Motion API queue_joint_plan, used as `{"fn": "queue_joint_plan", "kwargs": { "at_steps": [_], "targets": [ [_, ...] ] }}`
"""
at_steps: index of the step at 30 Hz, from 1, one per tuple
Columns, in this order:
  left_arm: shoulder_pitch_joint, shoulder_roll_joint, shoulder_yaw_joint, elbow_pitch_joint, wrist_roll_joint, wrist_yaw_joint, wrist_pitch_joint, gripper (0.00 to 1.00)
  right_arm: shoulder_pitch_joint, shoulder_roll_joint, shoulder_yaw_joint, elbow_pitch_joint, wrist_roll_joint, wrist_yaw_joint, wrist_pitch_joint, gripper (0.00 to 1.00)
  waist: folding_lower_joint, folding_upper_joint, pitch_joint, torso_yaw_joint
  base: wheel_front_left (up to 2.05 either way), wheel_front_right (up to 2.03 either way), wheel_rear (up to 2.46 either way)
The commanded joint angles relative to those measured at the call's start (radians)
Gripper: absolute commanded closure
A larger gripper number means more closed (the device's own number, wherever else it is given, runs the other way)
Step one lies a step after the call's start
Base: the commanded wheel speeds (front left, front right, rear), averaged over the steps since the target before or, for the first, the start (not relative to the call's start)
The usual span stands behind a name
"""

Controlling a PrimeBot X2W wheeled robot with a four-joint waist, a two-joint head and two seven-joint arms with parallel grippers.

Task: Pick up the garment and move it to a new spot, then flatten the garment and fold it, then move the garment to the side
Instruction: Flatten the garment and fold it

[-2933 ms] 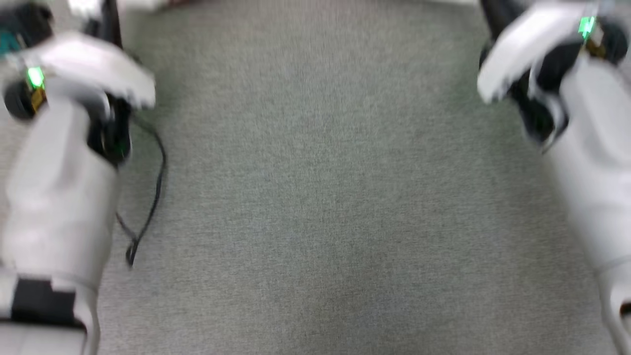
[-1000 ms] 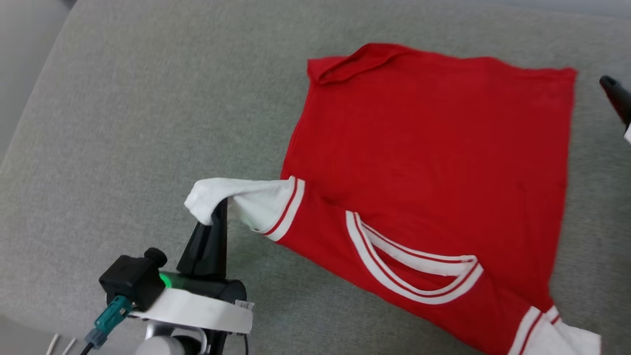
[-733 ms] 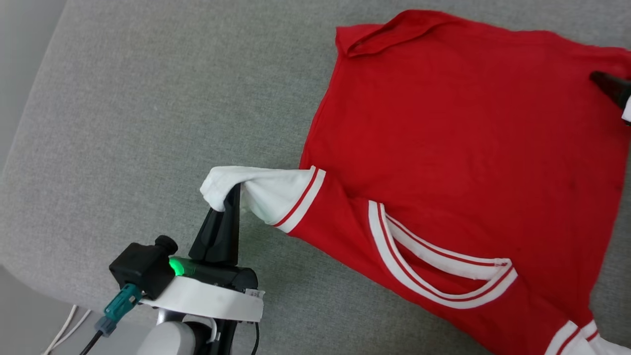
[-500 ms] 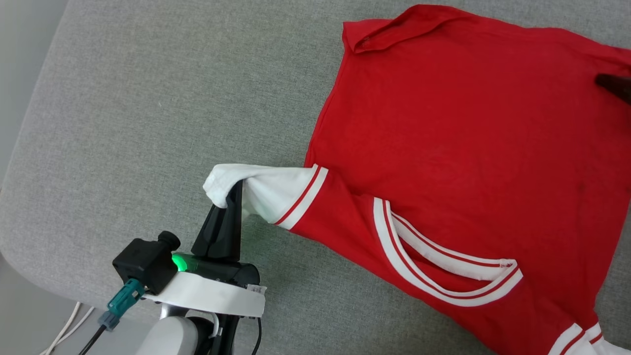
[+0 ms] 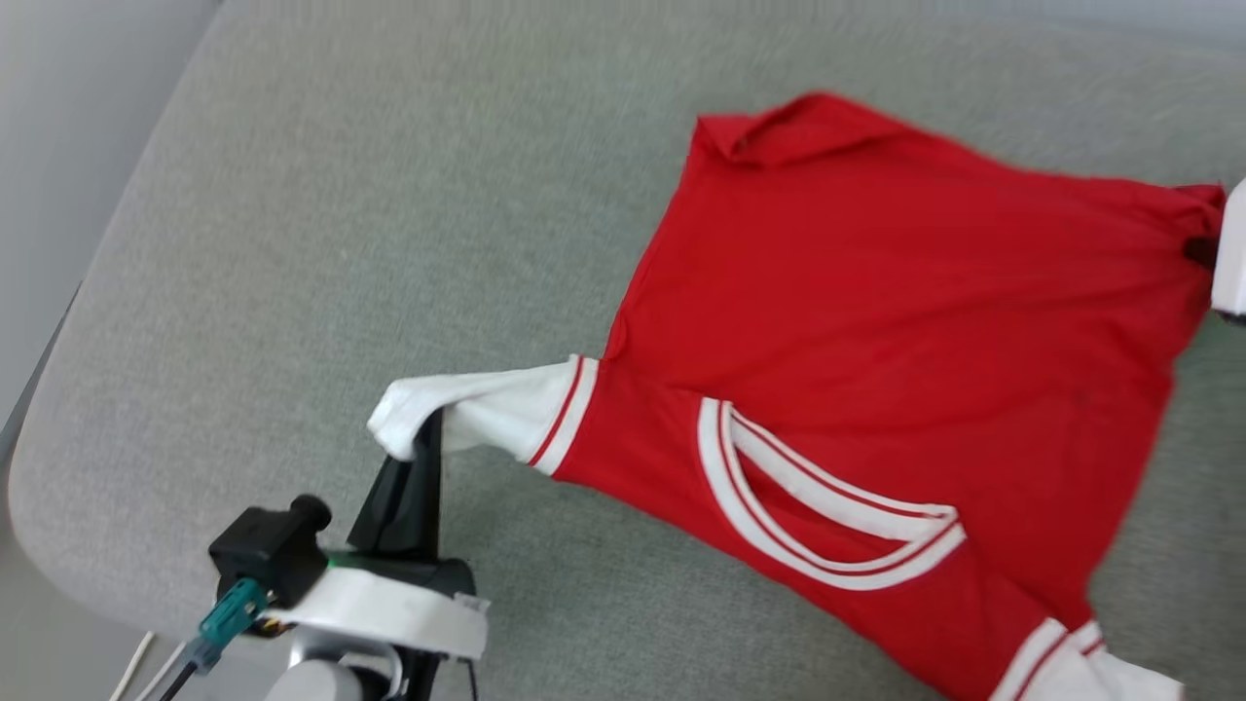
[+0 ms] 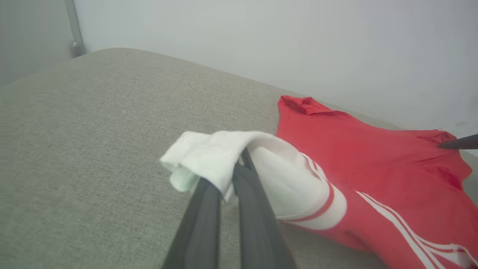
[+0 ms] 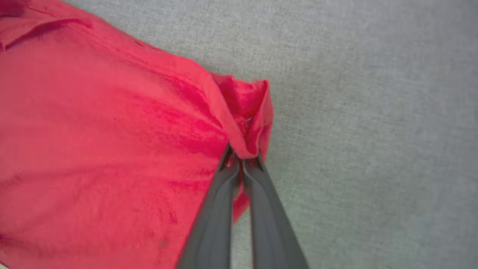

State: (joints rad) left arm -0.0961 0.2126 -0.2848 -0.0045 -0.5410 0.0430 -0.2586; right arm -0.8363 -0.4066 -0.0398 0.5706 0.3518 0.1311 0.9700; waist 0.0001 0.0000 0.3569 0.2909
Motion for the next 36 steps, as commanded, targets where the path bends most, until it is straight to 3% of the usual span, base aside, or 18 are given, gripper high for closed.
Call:
{"fn": "queue_joint_plan", "kwargs": {
  "at_steps": [1,7,13,20,26,27,28,29,36],
  "targets": [
    [0.013,0.008,0.006,0.002,-0.003,0.005,-0.003,1.00,0.023,-0.007,0.009,-0.011,0.008,-0.001,-0.002,1.00,-0.0001,0.0000,-0.060,-0.043,0.00,0.00,0.00],
    [0.063,0.039,0.034,-0.006,-0.009,0.030,0.013,1.00,0.188,-0.089,0.121,-0.191,0.070,-0.001,0.013,1.00,-0.0001,0.0000,-0.162,-0.135,0.00,0.00,0.00],
    [0.124,0.074,0.067,-0.032,-0.015,0.067,0.043,1.00,0.437,-0.132,0.136,-0.397,0.138,-0.001,0.028,1.00,-0.0001,0.0000,-0.239,-0.247,0.00,0.00,0.00],
    [0.186,0.104,0.090,-0.048,-0.029,0.104,0.091,1.00,0.753,-0.104,0.129,-0.554,0.145,-0.001,0.050,1.00,-0.0001,0.0000,-0.293,-0.367,0.00,0.00,0.00],
    [0.200,0.112,0.096,-0.041,-0.042,0.118,0.121,1.00,0.942,-0.012,0.116,-0.552,0.134,-0.001,0.035,1.00,-0.0001,0.0000,-0.312,-0.425,0.00,0.00,0.00],
    [0.202,0.114,0.096,-0.041,-0.041,0.122,0.122,1.00,0.963,0.004,0.120,-0.544,0.134,-0.001,0.031,0.73,-0.0001,0.0000,-0.312,-0.430,0.00,0.00,0.00],
    [0.203,0.115,0.096,-0.043,-0.039,0.124,0.124,1.00,0.970,0.024,0.120,-0.543,0.137,-0.001,0.010,0.29,-0.0001,0.0000,-0.311,-0.436,0.00,0.00,0.00],
    [0.203,0.115,0.096,-0.046,-0.039,0.127,0.128,1.00,0.966,0.037,0.116,-0.551,0.129,-0.001,-0.029,0.00,-0.0001,0.0000,-0.310,-0.439,0.00,0.00,0.00],
    [0.194,0.113,0.090,-0.062,-0.042,0.140,0.146,1.00,0.882,0.079,0.117,-0.590,0.092,-0.001,-0.408,0.00,-0.0001,0.0000,-0.294,-0.440,0.00,0.00,0.00]
  ]
}}
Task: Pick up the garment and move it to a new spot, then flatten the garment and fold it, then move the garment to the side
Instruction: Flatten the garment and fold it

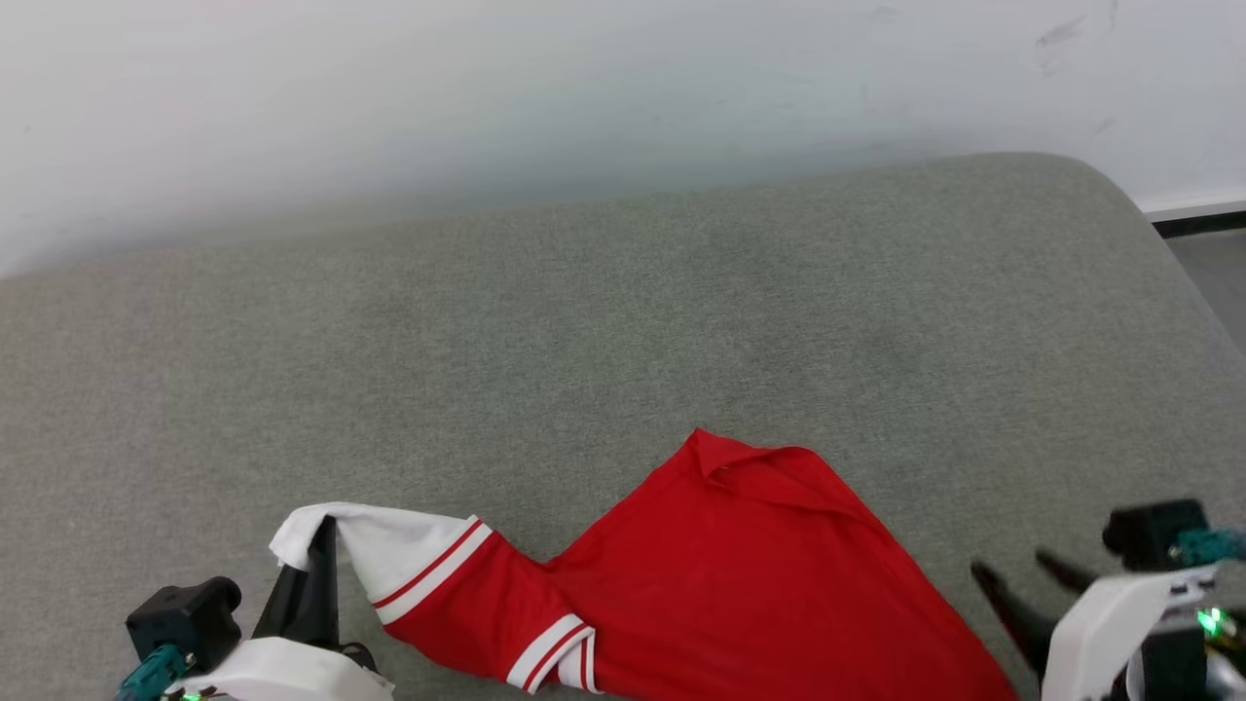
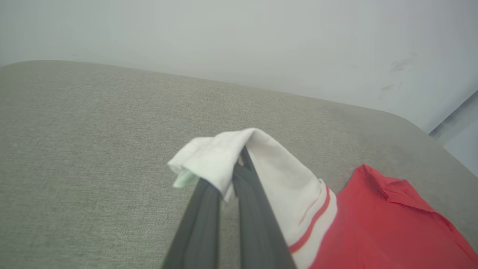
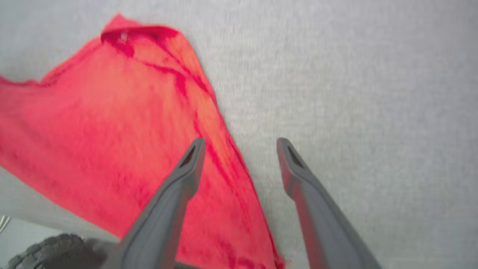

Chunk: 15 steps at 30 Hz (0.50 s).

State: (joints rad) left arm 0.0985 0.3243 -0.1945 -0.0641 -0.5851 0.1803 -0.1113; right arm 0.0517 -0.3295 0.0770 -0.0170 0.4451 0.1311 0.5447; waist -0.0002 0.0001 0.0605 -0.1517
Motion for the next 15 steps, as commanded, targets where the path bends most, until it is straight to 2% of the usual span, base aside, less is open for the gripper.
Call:
{"fn": "queue_joint_plan", "kwargs": {
  "at_steps": [1,4,7,10,15],
  "targets": [
    [-0.006,0.002,-0.003,-0.006,0.005,0.004,0.002,1.00,-0.023,0.008,0.001,-0.001,-0.009,-0.001,-0.046,0.00,0.0002,-0.0001,0.006,0.007,0.00,0.00,0.00],
    [-0.025,0.004,-0.009,-0.016,0.012,0.005,0.008,1.00,-0.082,0.013,0.025,0.018,-0.016,-0.001,-0.161,0.00,0.0002,-0.0001,0.024,0.023,0.00,0.00,0.00],
    [-0.042,0.002,-0.017,-0.027,0.016,0.006,0.015,1.00,-0.168,0.003,0.073,0.045,-0.002,-0.001,-0.182,0.00,0.0002,-0.0001,0.051,0.043,0.00,0.00,0.00],
    [-0.073,0.000,-0.029,-0.040,0.022,0.000,0.018,1.00,-0.268,-0.021,0.137,0.083,0.013,-0.001,-0.116,0.00,0.0002,-0.0001,0.088,0.072,0.00,0.00,0.00],
    [-0.134,-0.013,-0.058,-0.049,0.035,-0.016,0.012,1.00,-0.432,-0.084,0.256,0.130,0.055,-0.001,0.092,0.00,0.0002,-0.0001,0.158,0.133,0.00,0.00,0.00]
  ]
}}
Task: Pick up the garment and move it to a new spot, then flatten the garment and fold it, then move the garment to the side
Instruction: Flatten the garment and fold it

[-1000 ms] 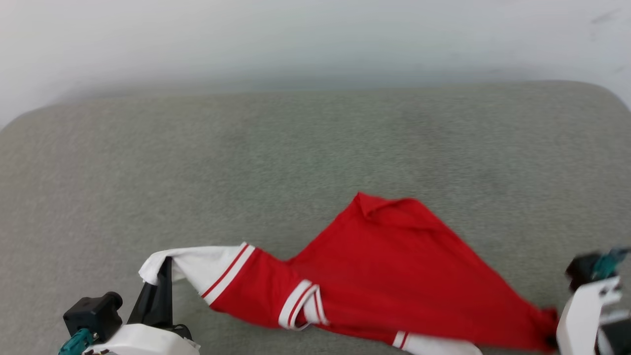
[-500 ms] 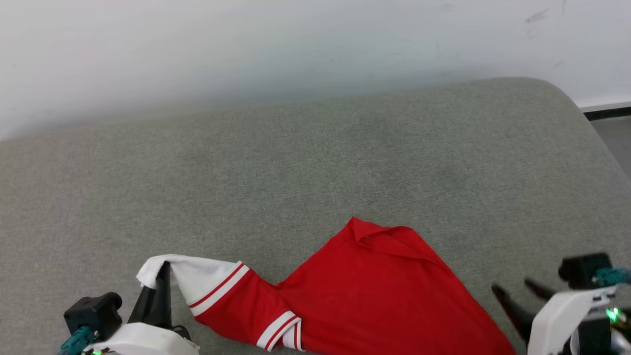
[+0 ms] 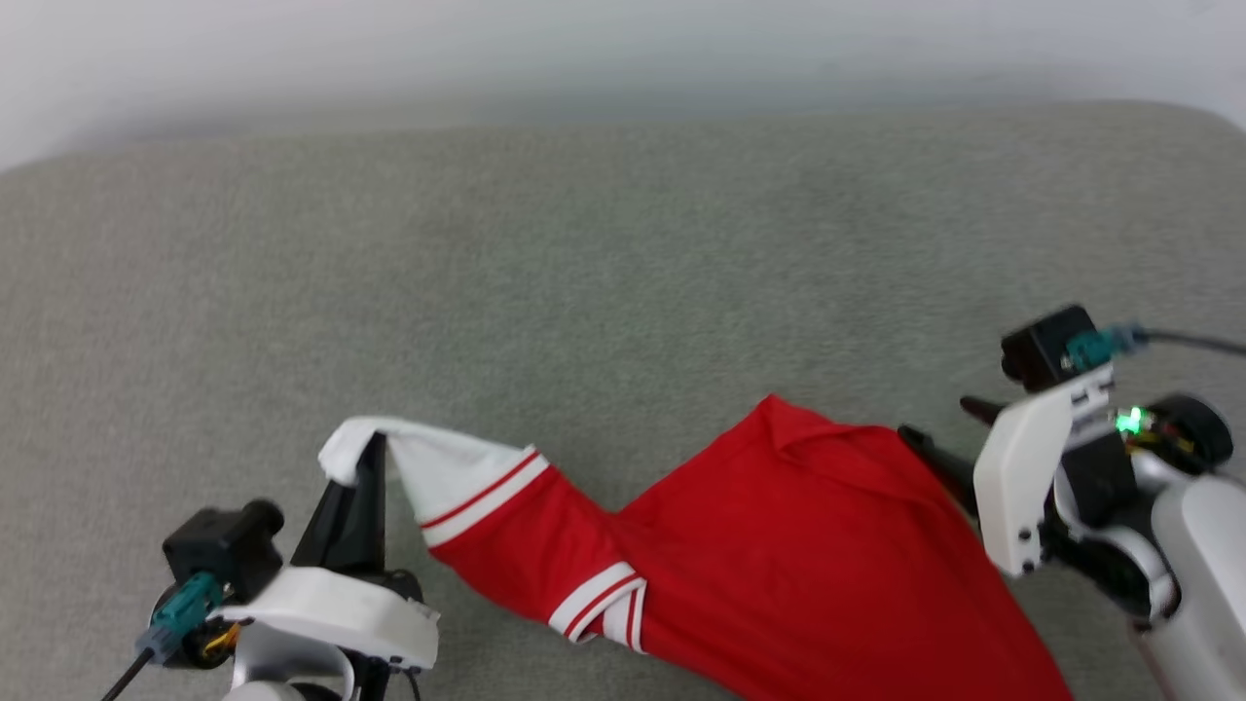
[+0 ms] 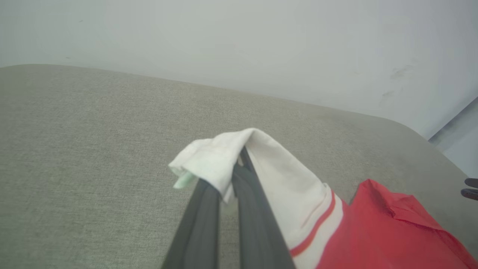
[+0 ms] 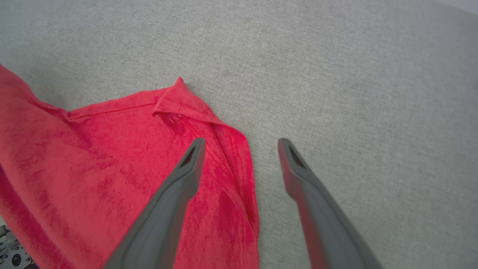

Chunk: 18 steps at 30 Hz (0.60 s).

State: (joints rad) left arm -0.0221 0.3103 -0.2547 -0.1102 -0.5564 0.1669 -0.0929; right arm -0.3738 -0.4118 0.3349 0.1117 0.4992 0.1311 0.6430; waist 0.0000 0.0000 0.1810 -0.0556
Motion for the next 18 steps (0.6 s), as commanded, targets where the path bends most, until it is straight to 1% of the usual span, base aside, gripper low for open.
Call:
{"fn": "queue_joint_plan", "kwargs": {
  "at_steps": [1,3,5,9,14,15,16,17,18],
  "targets": [
    [-0.028,-0.002,-0.004,-0.003,0.009,-0.008,-0.007,1.00,-0.040,-0.007,0.012,0.006,0.010,-0.001,0.025,0.00,0.0000,0.0000,0.053,0.049,0.00,0.00,0.00],
    [-0.055,-0.013,-0.020,0.003,0.013,-0.017,-0.011,1.00,-0.092,-0.024,0.042,0.032,0.017,-0.001,0.097,0.00,0.0000,0.0000,0.080,0.074,0.00,0.00,0.00],
    [-0.082,-0.023,-0.034,0.009,0.017,-0.028,-0.018,1.00,-0.131,-0.014,0.063,0.063,0.041,-0.001,0.145,0.00,0.0000,0.0000,0.106,0.096,0.00,0.00,0.00],
    [-0.121,-0.035,-0.050,0.028,0.018,-0.046,-0.033,1.00,-0.199,-0.004,0.123,0.133,0.063,-0.001,0.200,0.00,0.0000,0.0000,0.146,0.124,0.00,0.00,0.00],
    [-0.145,-0.046,-0.061,0.060,0.013,-0.061,-0.045,1.00,-0.202,0.012,0.200,0.246,0.108,-0.001,0.260,0.00,0.0000,0.0000,0.167,0.140,0.00,0.00,0.00],
    [-0.148,-0.047,-0.063,0.065,0.011,-0.063,-0.048,1.00,-0.197,0.014,0.213,0.270,0.115,-0.001,0.274,0.23,0.0000,0.0000,0.168,0.142,0.00,0.00,0.00],
    [-0.150,-0.048,-0.065,0.069,0.010,-0.066,-0.051,1.00,-0.196,0.015,0.227,0.285,0.117,-0.001,0.278,0.66,0.0000,0.0000,0.168,0.144,0.00,0.00,0.00],
    [-0.151,-0.050,-0.066,0.074,0.009,-0.068,-0.053,1.00,-0.192,0.015,0.238,0.300,0.128,-0.001,0.287,0.90,0.0000,0.0000,0.168,0.145,0.00,0.00,0.00],
    [-0.151,-0.050,-0.066,0.080,0.008,-0.068,-0.053,1.00,-0.191,0.014,0.252,0.309,0.132,-0.001,0.295,1.00,0.0000,0.0000,0.167,0.145,0.00,0.00,0.00]
  ]
}}
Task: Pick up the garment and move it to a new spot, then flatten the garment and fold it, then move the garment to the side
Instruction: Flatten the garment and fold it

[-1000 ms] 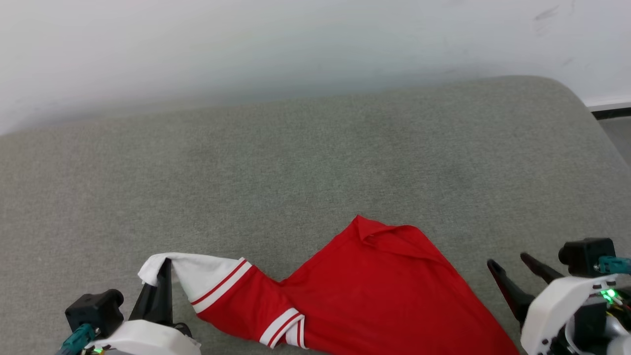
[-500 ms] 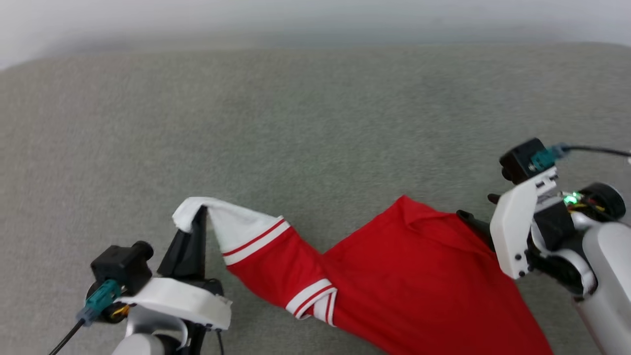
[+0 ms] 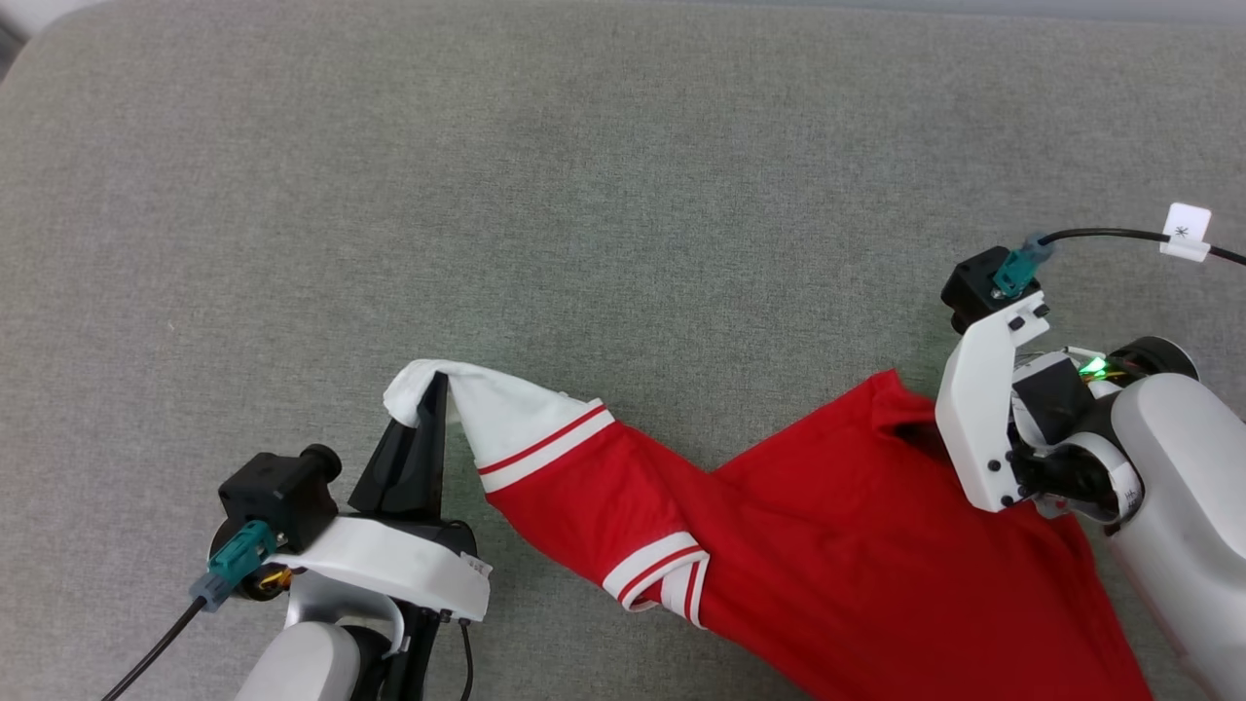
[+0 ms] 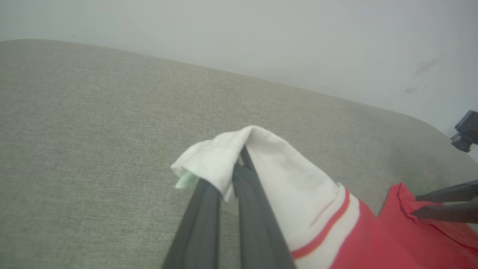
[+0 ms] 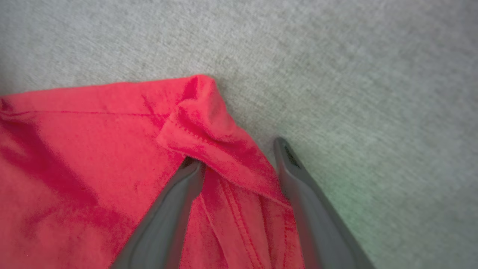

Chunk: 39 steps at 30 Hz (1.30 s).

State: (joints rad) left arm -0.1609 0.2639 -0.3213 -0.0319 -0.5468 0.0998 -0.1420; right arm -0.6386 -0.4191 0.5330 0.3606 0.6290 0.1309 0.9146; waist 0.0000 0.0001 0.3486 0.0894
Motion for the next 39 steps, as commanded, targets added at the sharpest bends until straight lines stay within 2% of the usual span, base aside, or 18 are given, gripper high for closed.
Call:
{"fn": "queue_joint_plan", "kwargs": {
  "at_steps": [1,6,9,15,23,30,39],
  "targets": [
    [-0.012,-0.004,0.001,0.007,-0.003,-0.002,-0.006,1.00,0.069,0.020,0.063,0.060,0.008,0.000,0.016,1.00,0.0000,-0.0001,-0.003,0.001,0.00,0.00,0.00],
    [-0.008,0.002,0.006,0.027,-0.011,-0.005,-0.011,1.00,0.025,0.006,0.076,0.041,0.016,0.000,-0.037,1.00,0.0000,-0.0001,-0.026,-0.004,0.00,0.00,0.00],
    [-0.011,0.016,0.015,0.033,-0.005,-0.008,-0.022,1.00,-0.012,-0.002,0.067,0.017,-0.001,0.000,-0.114,1.00,0.0000,-0.0001,-0.057,-0.013,0.00,0.00,0.00],
    [-0.021,0.071,0.046,0.017,0.011,-0.004,-0.028,1.00,-0.034,0.004,-0.005,-0.014,-0.066,-0.001,-0.300,1.00,0.0000,-0.0001,-0.137,-0.049,0.00,0.00,0.00],
    [-0.112,0.122,0.083,-0.022,0.022,-0.006,-0.017,1.00,0.007,0.055,-0.143,-0.066,-0.145,-0.001,-0.502,1.00,0.0000,-0.0001,-0.238,-0.091,0.00,0.00,0.00],
    [-0.332,0.105,0.119,0.038,0.001,-0.020,-0.032,1.00,-0.010,0.132,-0.312,-0.122,-0.215,-0.001,-0.641,1.00,0.0000,-0.0001,-0.258,-0.108,0.00,0.00,0.00],
    [-0.729,0.095,0.124,0.251,-0.015,-0.085,-0.018,1.00,-0.217,0.183,-0.448,-0.139,-0.285,-0.001,-0.708,1.00,0.0000,-0.0001,-0.144,-0.133,0.00,0.00,0.00]
  ]
}}
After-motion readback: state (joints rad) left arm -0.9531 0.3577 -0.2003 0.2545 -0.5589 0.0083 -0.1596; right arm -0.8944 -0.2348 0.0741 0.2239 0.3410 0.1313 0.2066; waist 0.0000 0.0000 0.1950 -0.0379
